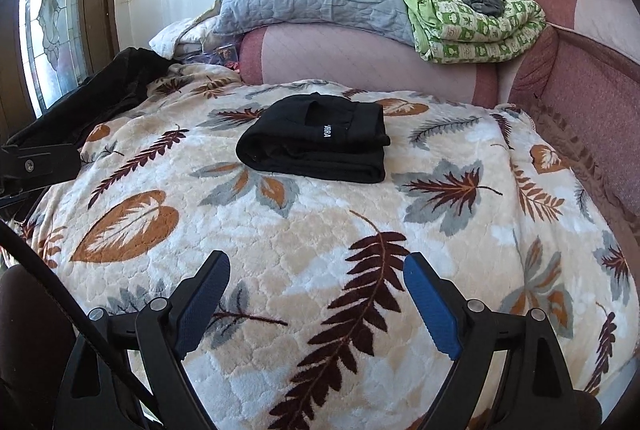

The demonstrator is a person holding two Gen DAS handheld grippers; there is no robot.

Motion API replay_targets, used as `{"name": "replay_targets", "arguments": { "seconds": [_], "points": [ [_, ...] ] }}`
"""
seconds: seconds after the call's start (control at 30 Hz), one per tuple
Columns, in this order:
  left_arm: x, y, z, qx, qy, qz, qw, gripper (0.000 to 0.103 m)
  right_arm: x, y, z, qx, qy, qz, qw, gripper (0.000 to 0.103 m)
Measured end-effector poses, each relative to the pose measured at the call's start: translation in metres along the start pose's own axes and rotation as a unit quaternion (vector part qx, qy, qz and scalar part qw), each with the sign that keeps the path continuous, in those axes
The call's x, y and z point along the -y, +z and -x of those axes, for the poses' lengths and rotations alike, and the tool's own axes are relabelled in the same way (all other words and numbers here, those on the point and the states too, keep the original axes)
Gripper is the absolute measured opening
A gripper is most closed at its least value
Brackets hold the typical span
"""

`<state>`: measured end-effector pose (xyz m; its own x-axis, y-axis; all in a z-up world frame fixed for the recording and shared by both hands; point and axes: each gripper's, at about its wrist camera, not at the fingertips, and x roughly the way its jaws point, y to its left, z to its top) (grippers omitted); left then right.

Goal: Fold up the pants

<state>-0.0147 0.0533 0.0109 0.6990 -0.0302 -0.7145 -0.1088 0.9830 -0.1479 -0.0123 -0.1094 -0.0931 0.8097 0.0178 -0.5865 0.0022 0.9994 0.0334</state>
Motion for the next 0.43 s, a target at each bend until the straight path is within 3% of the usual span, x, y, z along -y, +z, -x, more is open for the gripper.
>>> {"name": "replay_targets", "arguments": {
  "seconds": [0.43],
  "points": [
    [0.006,-0.008,-0.021,-0.027,0.004,-0.016,0.9995,0.103,-0.012,0.004,-0.016,-0.019,0.011,0.017,1.000,0.092]
  ]
}}
